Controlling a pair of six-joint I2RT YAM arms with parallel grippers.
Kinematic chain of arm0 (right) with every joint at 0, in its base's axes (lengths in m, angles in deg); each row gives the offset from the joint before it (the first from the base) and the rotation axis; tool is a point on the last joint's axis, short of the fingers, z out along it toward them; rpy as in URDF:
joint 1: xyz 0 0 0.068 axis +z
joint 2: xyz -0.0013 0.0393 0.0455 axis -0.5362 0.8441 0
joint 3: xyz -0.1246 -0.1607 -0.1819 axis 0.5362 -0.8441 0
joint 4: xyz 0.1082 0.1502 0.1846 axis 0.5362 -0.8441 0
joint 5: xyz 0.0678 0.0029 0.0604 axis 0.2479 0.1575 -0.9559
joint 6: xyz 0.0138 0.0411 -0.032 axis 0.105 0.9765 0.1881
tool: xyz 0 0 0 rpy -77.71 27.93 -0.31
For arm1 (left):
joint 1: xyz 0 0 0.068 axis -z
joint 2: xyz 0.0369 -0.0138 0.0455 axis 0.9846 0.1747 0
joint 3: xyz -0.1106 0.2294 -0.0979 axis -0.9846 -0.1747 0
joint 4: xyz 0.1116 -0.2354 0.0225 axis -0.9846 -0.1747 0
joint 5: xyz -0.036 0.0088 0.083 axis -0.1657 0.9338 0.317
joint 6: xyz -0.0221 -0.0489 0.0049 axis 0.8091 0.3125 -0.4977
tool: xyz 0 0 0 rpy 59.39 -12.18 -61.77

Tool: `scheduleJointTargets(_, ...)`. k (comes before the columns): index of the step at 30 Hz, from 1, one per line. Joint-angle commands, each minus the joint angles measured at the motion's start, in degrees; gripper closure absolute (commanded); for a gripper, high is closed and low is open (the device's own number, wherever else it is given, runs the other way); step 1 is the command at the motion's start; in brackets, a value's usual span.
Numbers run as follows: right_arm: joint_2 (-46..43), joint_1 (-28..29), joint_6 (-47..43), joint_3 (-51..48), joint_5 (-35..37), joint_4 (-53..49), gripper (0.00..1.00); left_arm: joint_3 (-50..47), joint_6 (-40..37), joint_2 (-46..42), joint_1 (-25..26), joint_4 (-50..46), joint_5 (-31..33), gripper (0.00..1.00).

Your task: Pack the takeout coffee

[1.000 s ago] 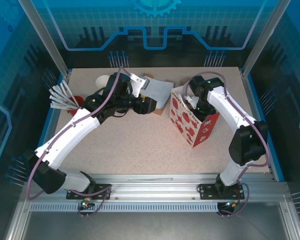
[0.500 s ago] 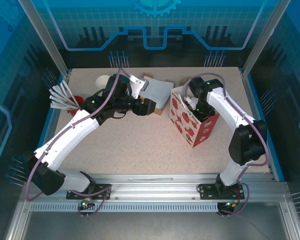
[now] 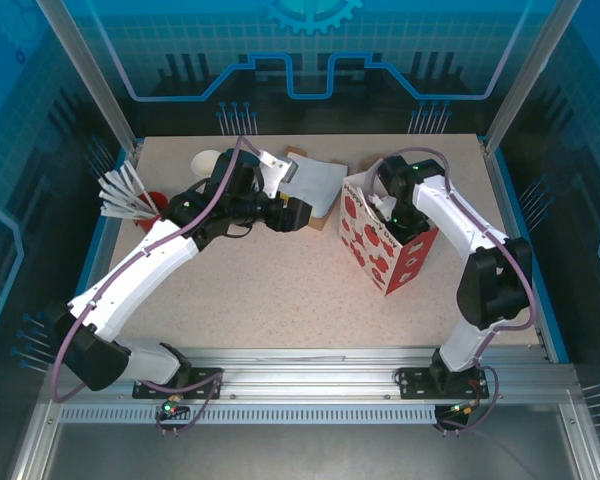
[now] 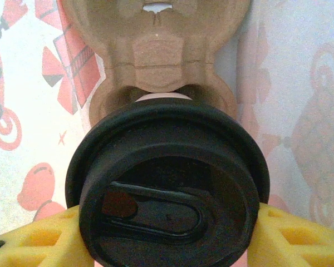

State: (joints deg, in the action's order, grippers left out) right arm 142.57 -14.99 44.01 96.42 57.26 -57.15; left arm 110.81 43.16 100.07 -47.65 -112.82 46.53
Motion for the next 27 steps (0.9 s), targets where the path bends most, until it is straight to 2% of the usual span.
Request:
scheduleJointTargets(1, 3.3, -1.5, 0.9, -3.3, 3.4, 2.0, 0.60, -0.7, 1.1, -1.6, -0.4, 0.7, -1.6, 0.30)
scheduleJointTargets(12, 5.5, -2.1, 1.1, -8.9, 3.8, 7.2, 0.58, -1.8, 1.4, -1.8, 0.0, 0.9, -1.8, 0.30)
scheduleJointTargets(17, 4.7, -1.7, 1.2, -7.1, 3.7, 6.5, 0.55, -1.7, 1.4, -1.7, 0.1, 0.8, -1.8, 0.30)
scheduleJointTargets(20, 2.8, -1.3, 1.2, -4.4, 3.1, 5.3, 0.48, -1.5, 1.4, -1.8, 0.2, 0.6, -1.6, 0.30)
scheduleJointTargets(24, 0.7, -0.8, 1.1, -0.7, 2.2, 3.1, 0.31, -1.6, 1.3, -1.9, 0.1, 0.5, -1.6, 0.30)
scheduleJointTargets(27, -0.1, -0.6, 0.9, 1.1, 2.2, 1.6, 0.22, -1.8, 1.3, -2.0, 0.2, 0.5, -1.5, 0.30)
